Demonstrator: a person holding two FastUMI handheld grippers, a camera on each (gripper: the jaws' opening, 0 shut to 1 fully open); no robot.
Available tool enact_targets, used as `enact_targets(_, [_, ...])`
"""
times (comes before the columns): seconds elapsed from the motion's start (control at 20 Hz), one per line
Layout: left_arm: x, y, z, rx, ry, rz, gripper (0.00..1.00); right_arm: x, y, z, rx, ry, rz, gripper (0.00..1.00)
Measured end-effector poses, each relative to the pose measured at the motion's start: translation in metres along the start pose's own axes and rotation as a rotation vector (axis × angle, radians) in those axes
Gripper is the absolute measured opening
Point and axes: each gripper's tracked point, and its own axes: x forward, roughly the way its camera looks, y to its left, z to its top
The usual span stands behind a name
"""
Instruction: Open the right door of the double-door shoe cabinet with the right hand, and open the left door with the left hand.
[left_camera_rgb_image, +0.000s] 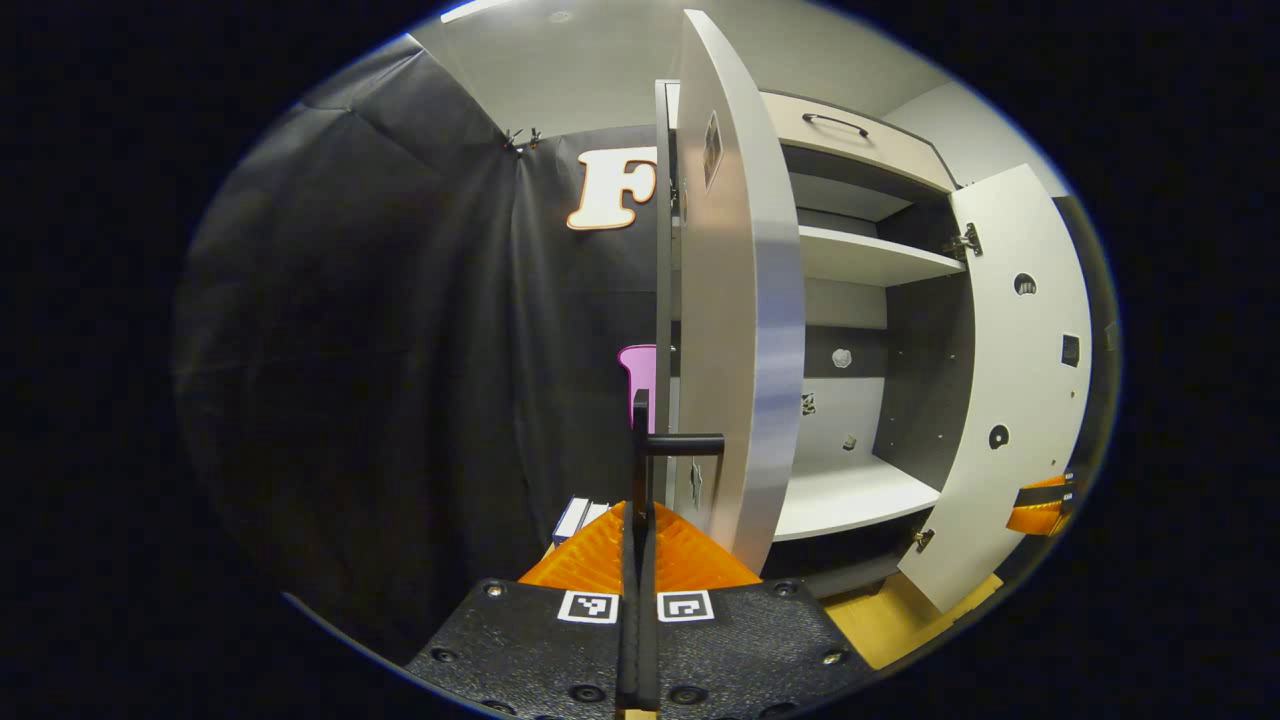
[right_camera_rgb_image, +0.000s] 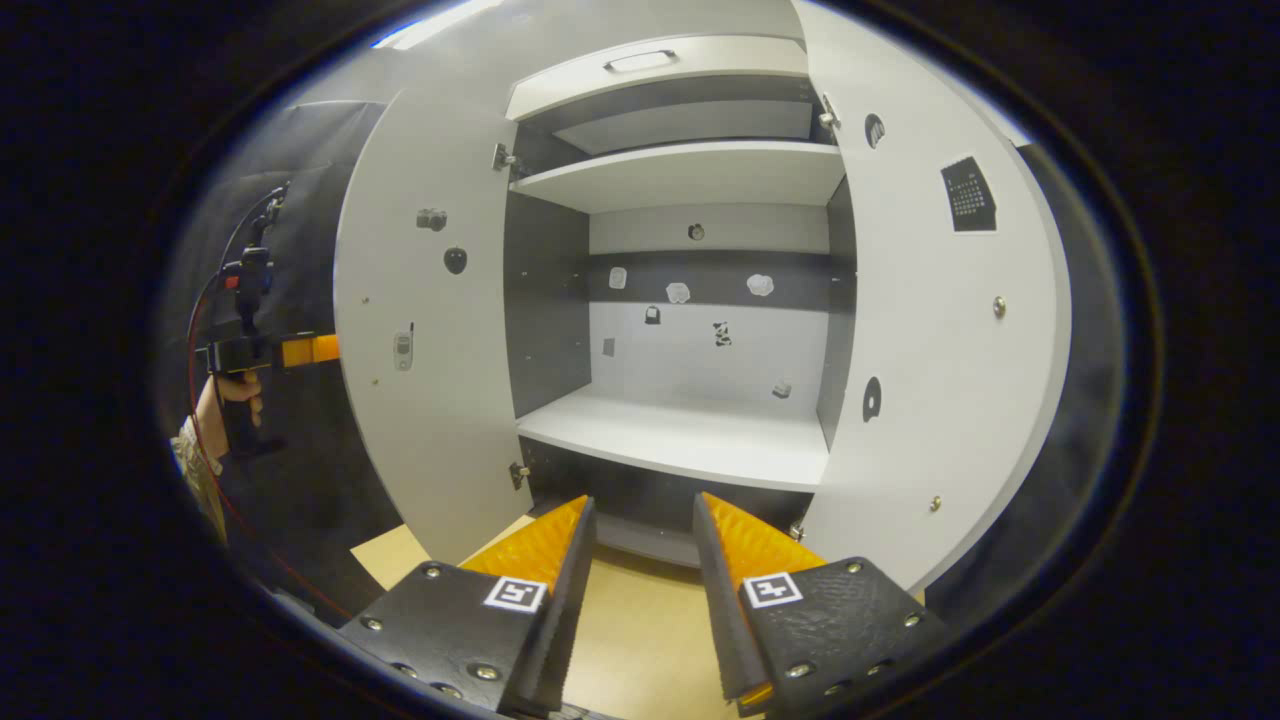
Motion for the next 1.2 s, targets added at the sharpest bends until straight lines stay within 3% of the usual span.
enact_targets(0.3, [-0.002,0.000,0.001,-0.007,0.003,-0.007,0.01,-0.002,-0.003,0.000,-0.002,-0.001,-0.001,0.57])
enact_targets(0.35, [-0.002,0.004,-0.001,-0.009,0.003,0.001,0.09,-0.003,-0.005,-0.001,0.002,-0.001,-0.002,0.57])
enact_targets(0.4, [-0.007,0.008,0.001,-0.007,-0.003,0.018,0.04,-0.003,-0.006,-0.002,0.007,0.000,-0.003,0.57])
enact_targets(0.65, [-0.031,0.021,0.001,0.011,-0.007,0.086,0.38,0.000,-0.010,-0.002,0.017,0.003,0.012,0.57])
enact_targets(0.75, [-0.041,0.023,0.004,0.024,-0.003,0.120,0.34,0.002,-0.010,0.000,0.012,0.000,0.015,0.57])
enact_targets(0.8, [-0.048,0.022,0.008,0.023,-0.007,0.132,0.39,0.003,-0.009,0.001,0.010,-0.002,0.015,0.57])
enact_targets(0.95, [-0.067,0.015,0.029,-0.015,-0.038,0.175,0.39,0.005,-0.017,0.007,0.009,-0.014,-0.012,0.58])
enact_targets(1.2, [-0.073,-0.032,0.076,-0.043,-0.099,0.142,0.39,0.000,-0.040,0.048,-0.034,-0.073,-0.130,0.57])
